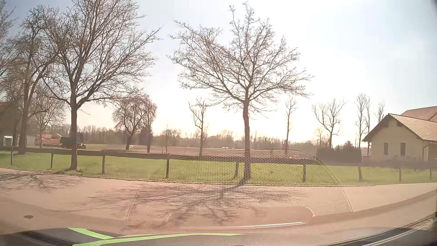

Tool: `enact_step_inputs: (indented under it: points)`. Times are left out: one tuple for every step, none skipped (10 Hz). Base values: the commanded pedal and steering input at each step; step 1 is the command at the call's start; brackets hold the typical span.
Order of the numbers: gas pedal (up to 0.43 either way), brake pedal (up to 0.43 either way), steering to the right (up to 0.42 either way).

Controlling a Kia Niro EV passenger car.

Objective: Follow the waypoints while adhering to traffic rules and regulations

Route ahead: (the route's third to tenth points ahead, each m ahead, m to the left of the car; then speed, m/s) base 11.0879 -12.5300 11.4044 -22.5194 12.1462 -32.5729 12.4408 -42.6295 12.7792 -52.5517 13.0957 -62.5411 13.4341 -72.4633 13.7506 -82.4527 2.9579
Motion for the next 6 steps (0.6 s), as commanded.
enact_step_inputs:
  points:
    - [0.000,0.305,-0.011]
    - [0.000,0.305,-0.011]
    - [0.000,0.305,-0.012]
    - [0.000,0.299,-0.010]
    - [0.000,0.299,-0.004]
    - [0.000,0.293,-0.003]
